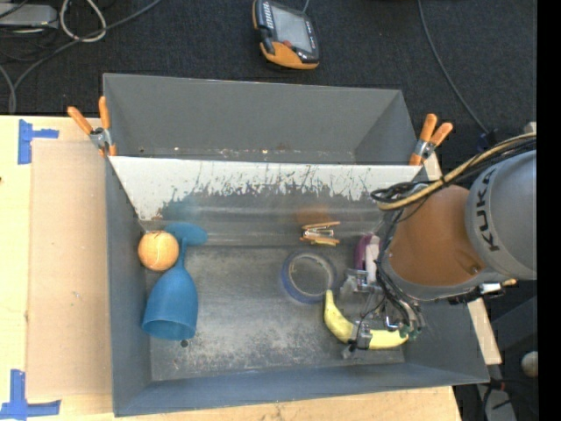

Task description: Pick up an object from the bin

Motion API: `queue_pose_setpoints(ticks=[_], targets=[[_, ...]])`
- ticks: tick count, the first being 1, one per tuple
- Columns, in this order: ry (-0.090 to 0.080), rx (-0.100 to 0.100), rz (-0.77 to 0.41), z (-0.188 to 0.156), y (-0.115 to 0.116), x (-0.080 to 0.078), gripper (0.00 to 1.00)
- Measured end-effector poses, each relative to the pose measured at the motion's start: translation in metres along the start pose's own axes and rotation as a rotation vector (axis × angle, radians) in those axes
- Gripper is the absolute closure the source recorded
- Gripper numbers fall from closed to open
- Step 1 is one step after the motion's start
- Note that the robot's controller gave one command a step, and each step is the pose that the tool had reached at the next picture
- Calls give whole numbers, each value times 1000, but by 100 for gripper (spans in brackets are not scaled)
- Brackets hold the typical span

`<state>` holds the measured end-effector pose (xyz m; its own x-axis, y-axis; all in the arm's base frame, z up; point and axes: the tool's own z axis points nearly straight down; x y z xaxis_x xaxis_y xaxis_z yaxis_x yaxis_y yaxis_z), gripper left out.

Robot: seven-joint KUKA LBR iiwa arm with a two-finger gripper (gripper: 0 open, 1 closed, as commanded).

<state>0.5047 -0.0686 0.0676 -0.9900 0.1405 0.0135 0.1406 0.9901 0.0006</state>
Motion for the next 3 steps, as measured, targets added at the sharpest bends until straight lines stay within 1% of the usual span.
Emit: queue_pose_setpoints(ticks=[1,2,3], targets=[[-22,-6,288,-1,-11,11,0],[-1,-1,5,0,0,0,100],[-1,-1,5,0,0,0,100]])
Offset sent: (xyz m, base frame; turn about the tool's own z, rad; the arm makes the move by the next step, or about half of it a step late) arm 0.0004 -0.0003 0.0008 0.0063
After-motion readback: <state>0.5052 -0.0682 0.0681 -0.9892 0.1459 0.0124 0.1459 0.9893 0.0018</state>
